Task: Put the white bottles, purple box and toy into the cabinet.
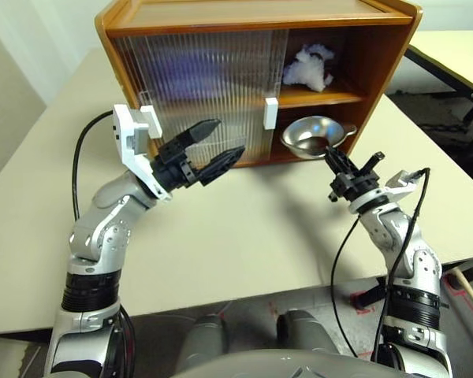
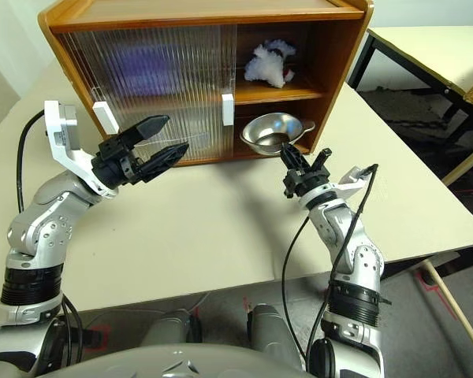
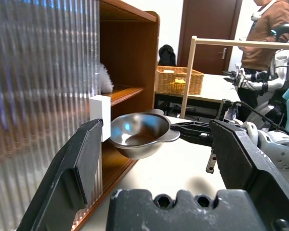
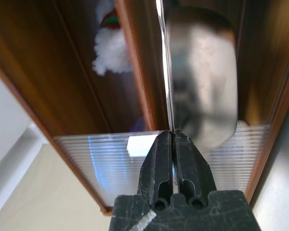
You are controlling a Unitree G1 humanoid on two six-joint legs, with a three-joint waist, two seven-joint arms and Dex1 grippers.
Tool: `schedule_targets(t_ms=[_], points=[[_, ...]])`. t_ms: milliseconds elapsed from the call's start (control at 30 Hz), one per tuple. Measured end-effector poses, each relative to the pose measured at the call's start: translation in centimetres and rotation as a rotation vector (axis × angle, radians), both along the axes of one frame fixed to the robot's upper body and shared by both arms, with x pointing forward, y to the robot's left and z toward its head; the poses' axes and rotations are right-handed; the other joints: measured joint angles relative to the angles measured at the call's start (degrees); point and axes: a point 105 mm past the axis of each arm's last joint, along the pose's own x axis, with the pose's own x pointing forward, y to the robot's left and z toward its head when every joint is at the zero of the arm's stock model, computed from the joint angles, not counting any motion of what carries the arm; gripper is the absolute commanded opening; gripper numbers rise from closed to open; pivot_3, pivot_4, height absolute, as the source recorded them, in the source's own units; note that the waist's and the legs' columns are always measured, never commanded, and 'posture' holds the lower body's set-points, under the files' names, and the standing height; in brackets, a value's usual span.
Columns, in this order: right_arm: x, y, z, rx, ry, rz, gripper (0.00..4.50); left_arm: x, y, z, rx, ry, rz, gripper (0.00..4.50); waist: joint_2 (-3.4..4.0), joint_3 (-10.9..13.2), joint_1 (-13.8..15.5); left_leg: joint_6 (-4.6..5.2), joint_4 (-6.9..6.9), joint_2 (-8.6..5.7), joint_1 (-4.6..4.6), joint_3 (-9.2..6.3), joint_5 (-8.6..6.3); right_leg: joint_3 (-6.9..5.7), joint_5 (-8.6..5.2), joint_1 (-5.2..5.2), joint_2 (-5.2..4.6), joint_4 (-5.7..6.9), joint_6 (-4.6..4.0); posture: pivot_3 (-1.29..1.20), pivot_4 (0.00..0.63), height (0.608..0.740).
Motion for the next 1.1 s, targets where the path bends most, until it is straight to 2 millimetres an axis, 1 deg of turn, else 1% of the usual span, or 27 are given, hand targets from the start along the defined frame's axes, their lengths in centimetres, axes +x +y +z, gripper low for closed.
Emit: schedule_targets(t_ms=[167,333,467,533,600,733,800,933,1033,1100], points=[[1.1,-0.8,-1.4,0.027,0.024,-0.036,0.05,-0.1,0.2,0.2,0.001,-0.004,0.016,4.50,0.01,0.01,0.12,0.00,0.00,-0.01,0.00,0.00,0.00,0.00,0.01,0.00,0.00,0.00,0.00,0.12,0.000,0.740],[1.9,-1.2,-2.0,0.038,0.019,-0.060,0.05,-0.3,0.2,0.5,0.010,-0.018,0.016,4.50,0.03,0.01,0.13,0.00,0.00,-0.01,0.01,0.00,0.00,0.00,0.01,0.00,0.01,0.05,0.00,0.14,0.000,0.740],[2.8,-1.0,-2.1,0.039,0.014,-0.062,0.05,-0.3,0.5,0.3,0.010,-0.009,0.032,4.50,0.03,0.01,0.22,0.00,0.01,-0.01,0.02,0.00,0.00,0.00,0.01,0.00,0.01,0.08,0.00,0.17,0.000,0.740],[3.3,-0.8,-2.1,0.042,0.011,-0.064,0.05,-0.2,0.7,0.3,0.008,-0.007,0.042,4.50,0.04,0.01,0.81,0.00,0.01,-0.01,0.01,0.00,0.00,0.00,0.01,-0.02,0.02,0.08,0.00,0.18,0.000,0.740],[4.1,-0.5,-1.7,0.056,0.001,-0.081,0.05,-0.5,0.9,0.2,0.012,-0.005,0.055,4.50,0.07,0.03,1.26,0.00,0.01,-0.01,0.00,0.00,0.00,0.00,0.04,-0.05,0.03,0.10,-0.06,0.18,0.000,0.740],[4.8,0.8,-0.6,0.066,-0.036,-0.076,0.05,-0.7,1.0,0.5,0.009,-0.012,0.061,4.50,0.07,0.03,2.22,0.00,0.00,0.00,-0.02,-0.04,0.00,-0.05,0.06,-0.08,0.03,0.12,-0.12,0.19,0.000,0.740],[5.2,1.1,-0.5,0.060,-0.036,-0.076,0.05,-0.7,1.0,0.5,0.006,-0.009,0.065,4.50,0.07,0.03,2.78,0.00,0.01,-0.01,-0.02,-0.03,0.00,-0.04,0.08,-0.08,0.01,0.11,-0.14,0.20,0.000,0.740],[6.1,1.1,-0.8,0.057,-0.020,-0.099,0.05,-0.8,1.3,0.5,0.010,-0.008,0.084,4.50,0.07,0.03,3.26,0.00,0.01,-0.02,-0.03,-0.03,0.00,-0.07,0.10,-0.08,0.00,0.11,-0.17,0.22,0.000,0.740],[6.5,0.6,-1.2,0.053,-0.008,-0.120,0.05,-1.1,1.2,0.9,0.008,-0.021,0.083,4.50,0.07,0.03,3.76,0.00,0.00,-0.02,-0.03,-0.03,0.00,-0.07,0.10,-0.08,0.00,0.10,-0.18,0.22,0.000,0.740],[6.8,0.3,-1.5,0.044,0.002,-0.130,0.05,-1.1,1.3,0.8,0.005,-0.015,0.090,4.50,0.08,0.03,4.17,0.00,0.00,-0.02,-0.02,-0.03,0.00,-0.07,0.09,-0.09,0.01,0.11,-0.18,0.23,0.000,0.740]])
